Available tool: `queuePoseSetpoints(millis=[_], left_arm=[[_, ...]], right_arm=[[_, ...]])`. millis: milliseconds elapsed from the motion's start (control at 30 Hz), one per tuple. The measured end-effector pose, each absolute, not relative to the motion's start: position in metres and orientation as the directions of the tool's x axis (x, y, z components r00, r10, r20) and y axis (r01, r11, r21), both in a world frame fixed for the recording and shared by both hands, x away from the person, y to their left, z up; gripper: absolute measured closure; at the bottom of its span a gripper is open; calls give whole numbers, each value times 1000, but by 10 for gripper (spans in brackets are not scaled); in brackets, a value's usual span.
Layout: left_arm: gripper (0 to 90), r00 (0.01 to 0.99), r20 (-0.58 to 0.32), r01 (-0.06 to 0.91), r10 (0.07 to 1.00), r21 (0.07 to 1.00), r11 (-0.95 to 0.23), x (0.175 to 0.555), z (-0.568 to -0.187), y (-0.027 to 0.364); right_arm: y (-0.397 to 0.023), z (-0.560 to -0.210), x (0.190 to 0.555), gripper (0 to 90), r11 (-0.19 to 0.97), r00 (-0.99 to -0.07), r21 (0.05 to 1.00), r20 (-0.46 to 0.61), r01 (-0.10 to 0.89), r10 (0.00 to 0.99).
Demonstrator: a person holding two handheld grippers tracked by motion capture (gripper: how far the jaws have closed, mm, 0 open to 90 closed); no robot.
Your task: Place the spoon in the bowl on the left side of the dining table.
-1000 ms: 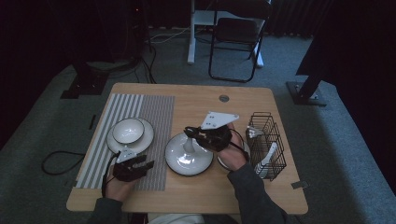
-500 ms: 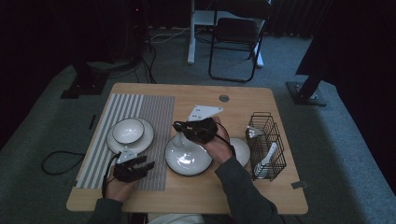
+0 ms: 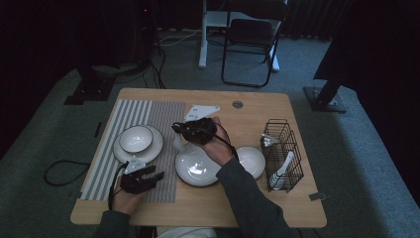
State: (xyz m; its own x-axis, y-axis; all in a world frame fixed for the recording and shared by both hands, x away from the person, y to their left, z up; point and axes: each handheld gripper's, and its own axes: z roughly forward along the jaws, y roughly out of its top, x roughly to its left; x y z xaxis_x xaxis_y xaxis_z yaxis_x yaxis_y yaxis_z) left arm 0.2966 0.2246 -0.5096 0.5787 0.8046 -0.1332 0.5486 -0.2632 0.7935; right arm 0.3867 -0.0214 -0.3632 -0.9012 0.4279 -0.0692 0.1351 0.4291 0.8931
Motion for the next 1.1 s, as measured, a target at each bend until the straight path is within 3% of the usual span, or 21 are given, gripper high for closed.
queuePoseSetpoints(millis=[1100], left_arm=[[522,585,-140,549,799,793,-264,297,-512,224]], right_arm=[[67,-365,425,843,495,-920,862,-99,111,378]])
